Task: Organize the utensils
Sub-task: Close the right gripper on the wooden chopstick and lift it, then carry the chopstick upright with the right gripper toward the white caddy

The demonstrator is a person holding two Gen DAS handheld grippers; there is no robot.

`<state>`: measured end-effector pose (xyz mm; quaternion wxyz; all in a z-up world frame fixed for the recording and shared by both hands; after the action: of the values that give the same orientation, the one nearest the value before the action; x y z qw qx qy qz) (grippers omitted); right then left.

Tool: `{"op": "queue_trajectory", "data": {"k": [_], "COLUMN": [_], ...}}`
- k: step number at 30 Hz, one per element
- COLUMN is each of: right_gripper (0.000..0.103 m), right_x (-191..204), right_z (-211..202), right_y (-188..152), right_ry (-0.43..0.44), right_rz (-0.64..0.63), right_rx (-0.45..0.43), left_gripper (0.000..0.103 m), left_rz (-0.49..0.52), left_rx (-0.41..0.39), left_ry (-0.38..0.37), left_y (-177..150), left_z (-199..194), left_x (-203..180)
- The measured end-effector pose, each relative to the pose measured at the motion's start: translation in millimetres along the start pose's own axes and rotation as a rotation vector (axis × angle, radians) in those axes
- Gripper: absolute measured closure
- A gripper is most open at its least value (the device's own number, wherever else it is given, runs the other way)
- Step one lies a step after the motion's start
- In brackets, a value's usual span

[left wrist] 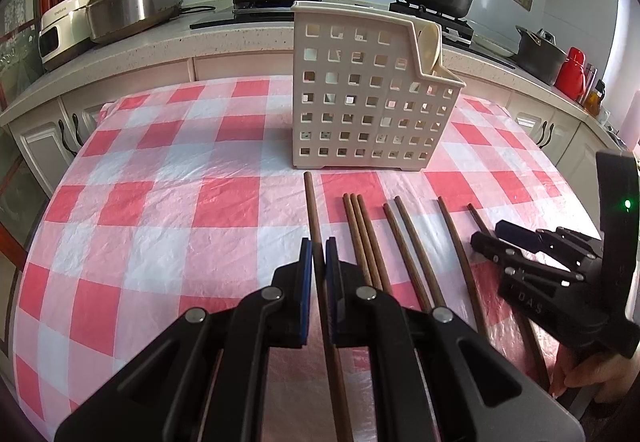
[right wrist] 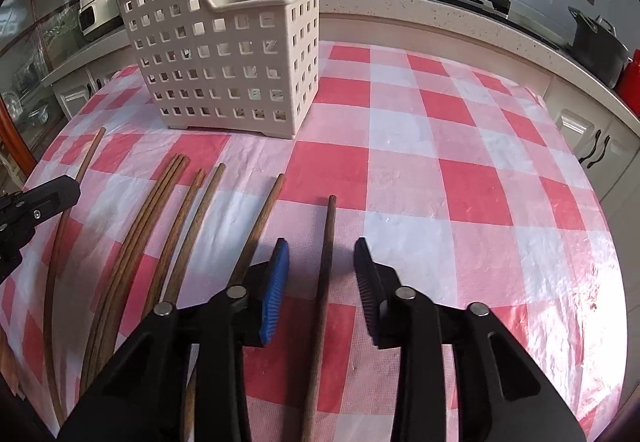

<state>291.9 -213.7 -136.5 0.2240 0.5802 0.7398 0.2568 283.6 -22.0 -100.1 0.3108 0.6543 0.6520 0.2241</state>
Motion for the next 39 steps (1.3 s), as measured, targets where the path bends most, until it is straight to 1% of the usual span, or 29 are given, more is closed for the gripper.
{"op": "queue_trajectory", "data": {"k": [1, 2, 5, 8, 14, 18, 25, 32, 39], "right_gripper": [0.088, 0.096, 0.097, 0.097, 0.097, 0.097, 0.097, 0.097, 0.097], "right_x": [-1.4, -3.0, -8.3, -15.6, -19.5, -16.8, -15.7, -11.5, -3.6], "right_z": [-0.3, -0.7, -3.0, -11.3, -48.9, -72.9, -107.1, -134.0, -163.6], "right_y": [0.5, 0.4, -1.1, -1.0, 12.5, 18.8, 23.5, 21.3, 18.4], "right_ry": [-0.002, -0.007, 0.005, 0.03, 0.077, 0.093, 0.105, 0.11, 0.105], "right_rz": [0.003, 0.005, 0.018, 0.055, 0.091, 0.094, 0.113, 0.101, 0.08], "right_rx": [0.008, 0.015, 0.02, 0.0, -0.109, -0.184, -0.286, -0.353, -0.423], "left_gripper": [0.096, 0.096, 0.096, 0.096, 0.097, 0.097, 0.097, 0.097, 0.097], "left_rz": [0.0, 0.001, -0.003, -0.002, 0.001, 0.003, 0.004, 0.007, 0.018], "left_rx": [-0.001, -0.003, -0.007, -0.014, -0.042, -0.073, -0.115, -0.193, -0.251], "left_ry": [0.0, 0.001, 0.0, -0.002, -0.008, -0.01, -0.012, -0.015, -0.019], "left_y": [-0.1, 0.0, 0.5, 1.3, 4.3, 7.2, 10.7, 15.2, 16.3], "left_z": [-0.5, -1.0, -3.1, -6.0, -17.5, -29.2, -47.9, -76.2, -102.0], "left_x": [0.2, 0.8, 1.5, 1.2, -2.4, -3.6, -3.7, -3.4, -7.3]}}
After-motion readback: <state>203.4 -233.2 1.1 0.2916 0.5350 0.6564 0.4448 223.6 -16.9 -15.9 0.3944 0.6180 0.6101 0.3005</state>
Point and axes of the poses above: each gripper's, at about its wrist camera, not at the fingertips, and z roughly the way its jaws point, x to its left, y to its top, the point moved 2 cm from there along z, roughly the way its jaws point, and after that the axes turned 3 degrees about -z, right-handed, at the moved point
